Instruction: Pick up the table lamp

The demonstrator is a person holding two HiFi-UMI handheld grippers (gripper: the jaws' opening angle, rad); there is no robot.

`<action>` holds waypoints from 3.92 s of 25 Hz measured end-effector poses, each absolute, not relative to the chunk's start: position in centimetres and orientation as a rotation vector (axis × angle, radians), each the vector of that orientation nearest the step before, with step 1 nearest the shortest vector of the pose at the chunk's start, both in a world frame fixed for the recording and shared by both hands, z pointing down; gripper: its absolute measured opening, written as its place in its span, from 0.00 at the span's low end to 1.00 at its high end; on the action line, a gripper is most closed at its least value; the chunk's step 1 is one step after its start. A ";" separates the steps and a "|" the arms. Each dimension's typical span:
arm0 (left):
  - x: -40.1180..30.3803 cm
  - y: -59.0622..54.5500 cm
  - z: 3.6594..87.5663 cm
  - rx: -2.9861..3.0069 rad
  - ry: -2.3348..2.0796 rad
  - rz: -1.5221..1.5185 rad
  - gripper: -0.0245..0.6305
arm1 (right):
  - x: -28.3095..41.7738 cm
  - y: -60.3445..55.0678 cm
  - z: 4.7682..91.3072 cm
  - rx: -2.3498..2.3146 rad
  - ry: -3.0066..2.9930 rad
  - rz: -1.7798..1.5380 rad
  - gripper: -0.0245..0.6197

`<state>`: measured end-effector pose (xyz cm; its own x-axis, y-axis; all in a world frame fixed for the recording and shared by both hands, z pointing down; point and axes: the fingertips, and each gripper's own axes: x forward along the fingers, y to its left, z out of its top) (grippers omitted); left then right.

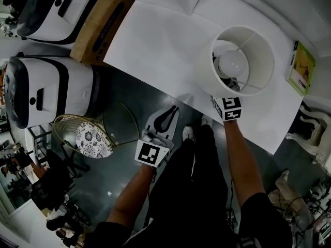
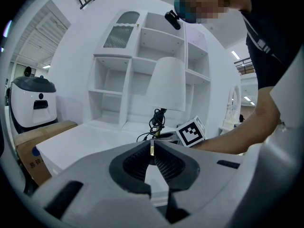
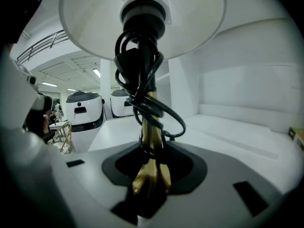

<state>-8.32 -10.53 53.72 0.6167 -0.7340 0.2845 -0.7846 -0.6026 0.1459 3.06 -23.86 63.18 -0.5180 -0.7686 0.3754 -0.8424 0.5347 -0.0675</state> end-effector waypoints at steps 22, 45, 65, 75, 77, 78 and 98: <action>-7.4 -11.1 51.5 2.601 -1.245 0.245 0.07 | 4.3 -22.2 61.1 1.298 -2.478 0.365 0.26; -6.7 -10.0 48.3 2.677 -1.212 0.257 0.07 | 5.5 -20.1 53.8 1.245 -2.505 0.324 0.26; -7.2 -9.8 45.0 2.698 -1.250 0.221 0.07 | 6.0 -18.2 47.8 1.235 -2.543 0.282 0.26; -6.9 -9.5 44.9 2.692 -1.263 0.224 0.07 | 6.0 -16.5 46.2 1.171 -2.562 0.280 0.26; -6.9 -9.4 45.1 2.693 -1.262 0.233 0.07 | 6.0 -16.1 46.1 1.152 -2.564 0.284 0.26; -6.9 -9.4 45.2 2.696 -1.262 0.240 0.07 | 6.0 -15.9 46.1 1.143 -2.563 0.288 0.26; -8.0 -9.6 44.7 2.688 -1.311 0.260 0.07 | 6.3 -15.6 44.7 1.124 -2.579 0.268 0.26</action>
